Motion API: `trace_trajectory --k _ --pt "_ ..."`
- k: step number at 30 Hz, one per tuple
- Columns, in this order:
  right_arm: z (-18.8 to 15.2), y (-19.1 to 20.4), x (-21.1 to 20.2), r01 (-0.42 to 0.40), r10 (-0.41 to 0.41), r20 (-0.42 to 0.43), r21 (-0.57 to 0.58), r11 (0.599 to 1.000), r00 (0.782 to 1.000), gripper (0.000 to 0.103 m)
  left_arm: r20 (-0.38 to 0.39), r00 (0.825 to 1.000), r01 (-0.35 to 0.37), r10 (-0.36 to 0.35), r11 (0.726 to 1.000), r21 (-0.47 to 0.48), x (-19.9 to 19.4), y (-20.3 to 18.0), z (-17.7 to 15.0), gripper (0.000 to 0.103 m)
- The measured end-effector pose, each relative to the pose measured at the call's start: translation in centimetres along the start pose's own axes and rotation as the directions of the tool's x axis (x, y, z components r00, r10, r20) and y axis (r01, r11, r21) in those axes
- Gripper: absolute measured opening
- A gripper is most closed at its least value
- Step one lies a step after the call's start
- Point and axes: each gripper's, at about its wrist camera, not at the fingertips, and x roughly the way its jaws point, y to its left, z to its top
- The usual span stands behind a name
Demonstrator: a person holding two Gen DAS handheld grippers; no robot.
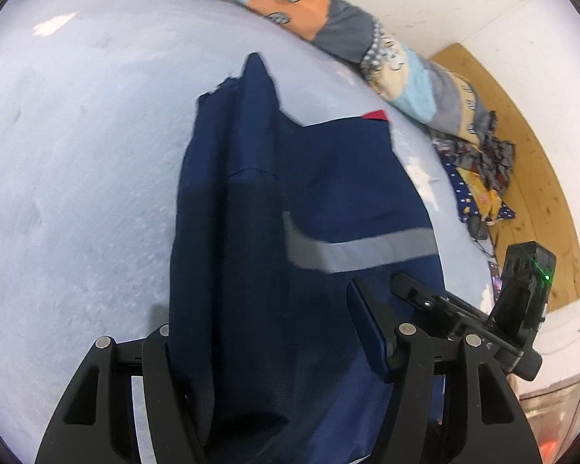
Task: Fold large clothes
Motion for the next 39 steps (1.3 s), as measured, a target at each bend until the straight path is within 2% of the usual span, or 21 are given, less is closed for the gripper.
trace_trajectory --k 1,4,6,7,9,10,11,12,14,18,20,21,22,24,26,29,31,33,35,38,39 --pt "-0.1 -0.6 -0.1 0.002 -0.001 -0.007 0.034 0.999 1.000 0.065 -0.003 1.000 -0.004 0.004 1.000 -0.019 0.0 0.3 -0.1 0.063" --pt "-0.3 -0.7 -2.0 0.041 -0.041 0.005 0.050 0.998 0.999 0.065 0.015 0.996 -0.088 0.089 0.994 -0.067 -0.9 1.4 -0.9 0.071" --pt "-0.5 0.4 -4.4 0.126 -0.126 0.053 -0.001 0.992 0.991 0.065 0.053 0.988 -0.142 0.147 0.985 -0.096 -2.1 2.1 -1.8 0.073" --pt "-0.7 1.1 -5.7 0.160 -0.157 0.082 -0.028 0.987 0.984 0.065 0.088 0.981 -0.166 0.175 0.981 -0.099 -3.1 2.1 -2.4 0.073" --pt "-1.4 2.7 -8.4 0.151 -0.135 0.151 -0.100 0.983 0.979 0.065 0.158 0.961 -0.217 0.226 0.974 -0.069 -5.1 1.3 -3.8 0.073" --pt "-2.0 3.5 -9.4 0.133 -0.111 0.166 -0.128 0.983 0.980 0.065 0.216 0.939 -0.269 0.269 0.963 -0.031 -6.3 0.3 -4.9 0.073" --pt "-2.9 4.3 -10.1 0.113 -0.087 0.172 -0.143 0.983 0.981 0.065 0.249 0.925 -0.296 0.286 0.955 0.002 -6.9 -0.5 -5.8 0.073" --pt "-3.7 4.9 -10.4 0.092 -0.065 0.171 -0.153 0.984 0.983 0.059 0.279 0.911 -0.328 0.304 0.944 0.045 -7.5 -1.5 -7.2 0.073" --pt "-5.9 6.1 -10.3 0.080 -0.054 0.154 -0.169 0.982 0.987 0.039 0.315 0.891 -0.373 0.328 0.923 0.094 -7.7 -2.7 -9.3 0.073" --pt "-9.9 7.6 -7.7 0.144 -0.130 0.080 -0.198 0.970 0.988 0.033 0.274 0.885 -0.430 0.377 0.887 0.168 -5.5 -3.7 -12.9 0.073" --pt "-11.4 7.4 -5.6 0.182 -0.181 0.020 -0.195 0.964 0.983 0.033 0.202 0.862 -0.500 0.464 0.842 0.203 -2.8 -3.2 -13.3 0.074" --pt "-11.8 7.2 -4.7 0.200 -0.203 0.008 -0.197 0.960 0.979 0.033 0.162 0.859 -0.510 0.485 0.834 0.211 -1.7 -2.7 -13.4 0.074" --pt "-11.8 6.9 -3.9 0.194 -0.198 -0.003 -0.191 0.962 0.980 0.033 0.143 0.861 -0.509 0.489 0.839 0.195 -1.2 -2.1 -13.2 0.078" --pt "-11.5 6.6 -3.7 0.186 -0.191 -0.017 -0.170 0.968 0.981 0.034 0.115 0.870 -0.492 0.479 0.853 0.172 -1.4 -1.7 -12.7 0.079" --pt "-11.2 6.5 -4.2 0.171 -0.178 -0.026 -0.167 0.971 0.984 0.034 0.150 0.866 -0.497 0.476 0.850 0.173 -2.3 -2.5 -12.2 0.079" --pt "-9.6 5.8 -7.1 0.105 -0.104 0.018 -0.070 0.992 0.994 0.034 0.221 0.881 -0.458 0.419 0.871 0.175 -4.3 -3.8 -11.4 0.079" --pt "-7.4 6.3 -9.2 0.096 -0.088 0.103 -0.073 0.993 0.991 0.036 0.260 0.871 -0.468 0.417 0.866 0.177 -5.0 -4.5 -9.8 0.079" --pt "-4.8 6.7 -10.4 0.161 -0.142 0.187 -0.093 0.982 0.972 0.046 0.269 0.874 -0.459 0.404 0.869 0.185 -5.2 -4.9 -8.1 0.079" --pt "-2.1 6.4 -9.8 0.203 -0.185 0.201 -0.073 0.976 0.962 0.046 0.280 0.868 -0.468 0.409 0.862 0.194 -4.5 -5.8 -5.6 0.079" --pt "1.7 5.8 -7.5 0.187 -0.174 0.196 -0.050 0.981 0.965 0.046 0.304 0.849 -0.495 0.432 0.851 0.174 -2.8 -6.6 -0.3 0.079" --pt "3.1 5.9 -6.2 0.200 -0.186 0.188 -0.060 0.978 0.965 0.046 0.298 0.850 -0.494 0.435 0.855 0.161 -1.9 -6.7 1.2 0.079"
